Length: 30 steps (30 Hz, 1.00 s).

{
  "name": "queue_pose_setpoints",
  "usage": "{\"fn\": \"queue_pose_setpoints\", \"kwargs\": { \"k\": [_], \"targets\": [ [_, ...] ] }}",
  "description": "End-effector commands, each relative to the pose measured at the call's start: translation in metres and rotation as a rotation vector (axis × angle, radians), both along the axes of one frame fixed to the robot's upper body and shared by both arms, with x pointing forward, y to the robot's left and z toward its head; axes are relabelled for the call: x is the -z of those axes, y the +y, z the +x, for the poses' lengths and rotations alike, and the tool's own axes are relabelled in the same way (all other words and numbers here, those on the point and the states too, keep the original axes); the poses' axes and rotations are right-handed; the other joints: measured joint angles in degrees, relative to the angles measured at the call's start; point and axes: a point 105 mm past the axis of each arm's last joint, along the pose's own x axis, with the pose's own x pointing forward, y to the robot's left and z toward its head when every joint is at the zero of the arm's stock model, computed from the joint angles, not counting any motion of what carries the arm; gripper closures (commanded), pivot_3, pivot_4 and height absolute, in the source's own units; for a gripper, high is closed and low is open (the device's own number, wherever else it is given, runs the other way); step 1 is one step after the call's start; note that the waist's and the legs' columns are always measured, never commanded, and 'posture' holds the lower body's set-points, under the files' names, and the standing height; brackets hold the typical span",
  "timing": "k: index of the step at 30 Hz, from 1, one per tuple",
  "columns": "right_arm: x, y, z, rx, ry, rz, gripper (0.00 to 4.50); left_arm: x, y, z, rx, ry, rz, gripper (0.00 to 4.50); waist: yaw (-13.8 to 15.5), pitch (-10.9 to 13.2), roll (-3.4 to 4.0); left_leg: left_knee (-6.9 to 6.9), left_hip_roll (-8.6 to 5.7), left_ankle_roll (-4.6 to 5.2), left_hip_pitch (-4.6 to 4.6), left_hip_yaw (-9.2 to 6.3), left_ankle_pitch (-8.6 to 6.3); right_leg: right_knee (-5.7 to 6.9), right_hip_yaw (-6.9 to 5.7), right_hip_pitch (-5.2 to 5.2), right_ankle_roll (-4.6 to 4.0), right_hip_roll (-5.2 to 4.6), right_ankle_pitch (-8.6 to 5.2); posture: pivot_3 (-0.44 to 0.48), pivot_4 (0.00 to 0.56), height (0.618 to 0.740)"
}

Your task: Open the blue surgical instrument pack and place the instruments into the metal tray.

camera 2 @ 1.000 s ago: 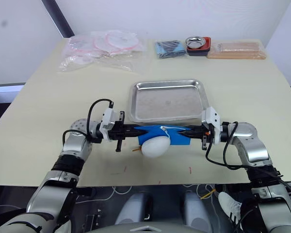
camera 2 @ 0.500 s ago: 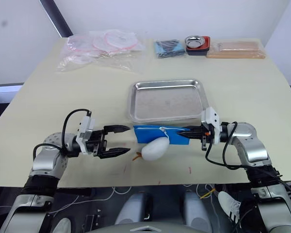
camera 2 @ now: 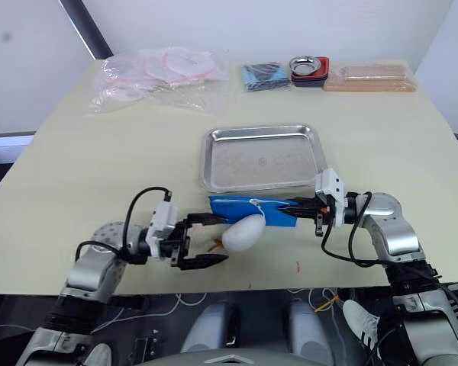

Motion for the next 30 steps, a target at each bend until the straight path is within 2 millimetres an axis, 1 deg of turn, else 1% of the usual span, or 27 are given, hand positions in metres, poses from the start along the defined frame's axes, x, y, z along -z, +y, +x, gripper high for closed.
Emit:
{"fn": "queue_pose_setpoints", "kwargs": {
  "k": [1, 4, 6, 7, 9, 11, 13, 14, 16, 19, 23, 26, 28, 30],
  "targets": [
    [-0.003, 0.001, -0.001, -0.002, -0.022, 0.012, 4.5, 0.001, -0.009, 0.006, -0.026, -0.034, -0.01, 0.12, 0.02, 0.0, 0.0, 0.0, 0.0, 0.0, 0.0, 0.0, 0.0, 0.0, 0.0, 0.0, 0.0, 0.0, 0.0, 0.0, 0.15, 0.74],
    [-0.003, 0.002, -0.001, 0.001, -0.025, 0.011, 4.5, 0.003, -0.013, 0.007, -0.05, -0.032, -0.031, 0.12, -0.07, 0.0, -0.01, 0.0, 0.0, 0.0, 0.0, 0.0, 0.0, -0.01, 0.02, 0.0, 0.0, 0.0, 0.01, 0.0, 0.15, 0.74],
    [-0.003, 0.002, -0.001, 0.003, -0.026, 0.011, 4.5, 0.002, -0.015, 0.006, -0.059, -0.024, -0.058, 0.64, -0.05, 0.0, -0.01, 0.0, 0.01, 0.0, -0.01, -0.01, 0.0, -0.01, 0.01, 0.0, 0.0, 0.0, 0.0, 0.0, 0.15, 0.74],
    [-0.003, 0.001, -0.001, 0.004, -0.027, 0.007, 4.5, 0.001, -0.016, 0.006, -0.068, -0.018, -0.074, 0.83, -0.05, 0.0, -0.01, 0.0, 0.01, 0.0, -0.01, 0.0, 0.0, -0.01, 0.01, 0.0, 0.0, 0.0, 0.01, 0.0, 0.15, 0.74],
    [-0.002, 0.001, -0.001, 0.004, -0.027, 0.005, 4.5, 0.0, -0.015, 0.007, -0.08, -0.031, -0.08, 1.87, -0.05, 0.0, -0.01, 0.0, 0.01, 0.0, 0.0, -0.02, 0.0, -0.01, 0.02, 0.0, 0.0, -0.01, 0.01, 0.0, 0.15, 0.74],
    [-0.002, 0.0, 0.0, 0.004, -0.026, 0.006, 4.5, -0.005, -0.011, 0.009, -0.096, -0.035, -0.106, 2.51, -0.05, 0.0, -0.01, 0.0, 0.01, 0.0, -0.01, -0.01, 0.0, -0.01, 0.02, 0.0, 0.0, -0.01, 0.01, 0.0, 0.15, 0.74],
    [-0.001, 0.0, 0.0, 0.003, -0.024, 0.008, 4.5, -0.011, -0.008, 0.009, -0.105, -0.034, -0.13, 3.49, -0.05, 0.0, -0.01, 0.0, 0.01, 0.0, 0.0, -0.01, 0.0, 0.0, 0.01, 0.0, 0.0, 0.0, 0.01, 0.0, 0.15, 0.74],
    [-0.001, 0.0, 0.0, 0.003, -0.024, 0.008, 4.5, -0.013, -0.006, 0.009, -0.107, -0.034, -0.138, 3.86, -0.05, 0.0, 0.0, 0.0, 0.01, 0.0, 0.0, -0.01, 0.0, 0.0, 0.01, 0.0, 0.0, -0.01, 0.01, 0.0, 0.15, 0.74],
    [-0.001, 0.0, -0.001, 0.001, -0.023, 0.008, 4.5, -0.019, 0.002, 0.006, -0.104, -0.038, -0.14, 4.45, -0.06, 0.0, -0.01, 0.0, 0.01, 0.0, -0.01, -0.03, 0.0, -0.01, 0.0, 0.0, 0.0, -0.01, 0.01, 0.0, 0.15, 0.74],
    [0.0, 0.0, -0.001, 0.0, -0.022, 0.008, 4.5, -0.03, 0.026, 0.006, -0.133, -0.058, -0.11, 4.45, -0.21, 0.0, 0.0, -0.01, 0.03, 0.0, 0.0, -0.04, 0.0, -0.01, 0.04, -0.01, 0.0, -0.01, 0.0, 0.0, 0.15, 0.74],
    [0.002, 0.0, -0.001, -0.001, -0.021, 0.006, 4.5, -0.035, 0.055, 0.013, -0.215, -0.079, -0.053, 4.45, -0.05, 0.0, 0.0, -0.01, 0.04, 0.0, 0.01, -0.05, 0.0, -0.02, -0.03, 0.0, -0.01, -0.02, 0.0, 0.0, 0.15, 0.74],
    [0.002, 0.0, -0.001, 0.0, -0.019, 0.009, 4.5, -0.04, 0.078, 0.023, -0.309, -0.088, -0.041, 4.45, -0.11, 0.0, 0.0, 0.0, 0.03, 0.0, 0.03, -0.02, 0.0, -0.02, 0.01, 0.0, 0.0, -0.03, 0.0, 0.0, 0.15, 0.74],
    [0.003, 0.0, -0.002, -0.001, -0.017, 0.009, 4.5, -0.041, 0.087, 0.027, -0.355, -0.08, -0.04, 4.45, -0.11, 0.0, 0.0, -0.01, 0.03, 0.0, 0.03, -0.01, 0.0, -0.02, -0.02, 0.0, -0.01, -0.02, 0.0, 0.0, 0.15, 0.74],
    [0.004, 0.0, -0.002, -0.003, -0.016, 0.008, 4.5, -0.035, 0.094, 0.028, -0.37, -0.075, 0.003, 4.45, -0.22, 0.0, 0.0, -0.02, 0.05, 0.0, 0.03, -0.01, 0.0, -0.01, -0.03, -0.01, -0.01, 0.0, 0.0, 0.0, 0.15, 0.74]
  ]
}}
